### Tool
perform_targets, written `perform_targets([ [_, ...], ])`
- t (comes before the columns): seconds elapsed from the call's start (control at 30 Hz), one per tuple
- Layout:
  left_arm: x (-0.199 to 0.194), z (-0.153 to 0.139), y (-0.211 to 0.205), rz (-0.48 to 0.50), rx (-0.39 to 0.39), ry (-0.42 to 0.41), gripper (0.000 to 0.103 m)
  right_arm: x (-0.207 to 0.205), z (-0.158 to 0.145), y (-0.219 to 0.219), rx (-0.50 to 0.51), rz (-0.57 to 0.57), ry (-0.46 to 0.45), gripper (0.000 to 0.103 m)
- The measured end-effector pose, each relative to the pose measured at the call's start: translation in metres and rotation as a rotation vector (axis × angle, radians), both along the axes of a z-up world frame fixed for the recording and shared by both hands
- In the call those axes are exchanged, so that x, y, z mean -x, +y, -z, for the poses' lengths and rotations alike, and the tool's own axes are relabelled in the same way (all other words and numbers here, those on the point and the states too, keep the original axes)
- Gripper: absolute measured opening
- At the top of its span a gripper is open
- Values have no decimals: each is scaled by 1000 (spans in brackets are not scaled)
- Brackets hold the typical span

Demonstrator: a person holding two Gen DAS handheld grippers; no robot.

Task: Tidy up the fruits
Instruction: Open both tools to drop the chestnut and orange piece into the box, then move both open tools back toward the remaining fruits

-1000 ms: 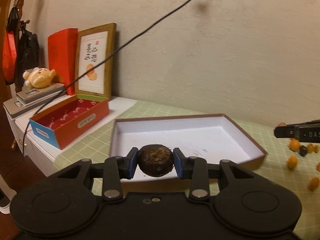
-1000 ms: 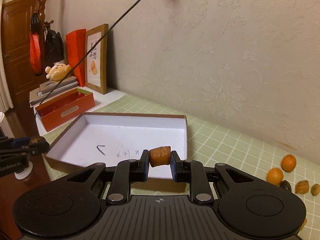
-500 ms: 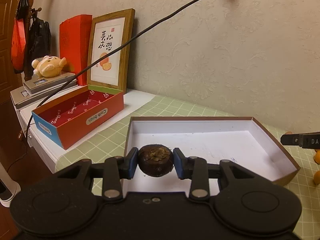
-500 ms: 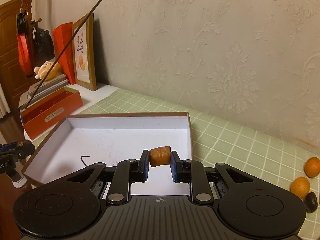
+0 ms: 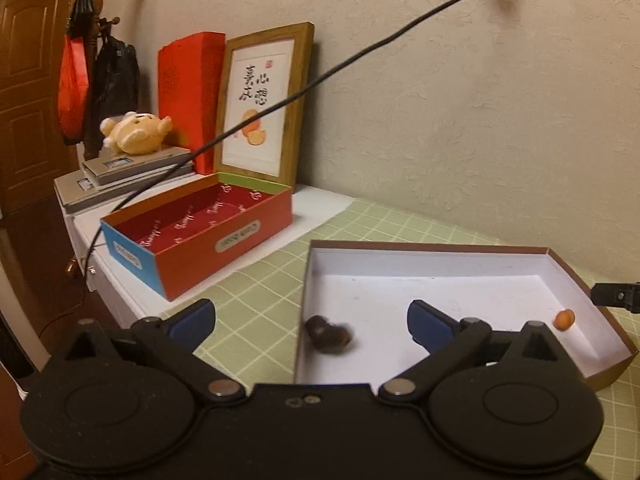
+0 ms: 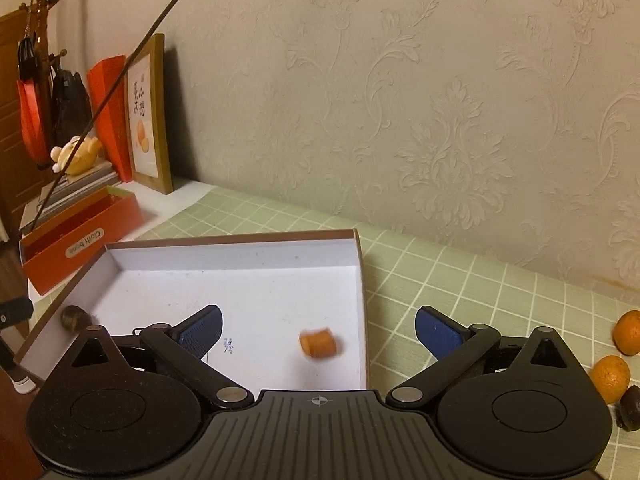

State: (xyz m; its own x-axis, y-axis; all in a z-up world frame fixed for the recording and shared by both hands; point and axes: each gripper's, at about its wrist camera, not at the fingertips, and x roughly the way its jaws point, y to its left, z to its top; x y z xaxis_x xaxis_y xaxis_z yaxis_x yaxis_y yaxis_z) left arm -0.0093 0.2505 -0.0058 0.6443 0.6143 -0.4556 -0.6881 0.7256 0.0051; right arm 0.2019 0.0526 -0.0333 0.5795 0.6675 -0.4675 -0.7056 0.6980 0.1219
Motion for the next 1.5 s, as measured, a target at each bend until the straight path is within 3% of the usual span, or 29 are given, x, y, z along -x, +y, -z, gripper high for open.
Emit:
perform_targets([
  [0.27, 2, 0, 2, -24, -10, 5, 97, 4, 5, 5, 40, 45, -33, 103],
  [0.7, 0, -1, -2, -22, -38, 54, 97, -3, 3, 1, 33, 21, 41, 103],
  [0.9, 0, -3, -3, 4, 2, 31, 97, 0, -1, -5, 17, 36, 30, 103],
  [1.0, 0, -6, -6, 36, 49, 7, 97, 2, -7, -16, 7, 49, 24, 103],
  [1.5, -14, -30, -87, 244, -8, -21, 92, 39, -44, -128, -34, 183, -65, 103],
])
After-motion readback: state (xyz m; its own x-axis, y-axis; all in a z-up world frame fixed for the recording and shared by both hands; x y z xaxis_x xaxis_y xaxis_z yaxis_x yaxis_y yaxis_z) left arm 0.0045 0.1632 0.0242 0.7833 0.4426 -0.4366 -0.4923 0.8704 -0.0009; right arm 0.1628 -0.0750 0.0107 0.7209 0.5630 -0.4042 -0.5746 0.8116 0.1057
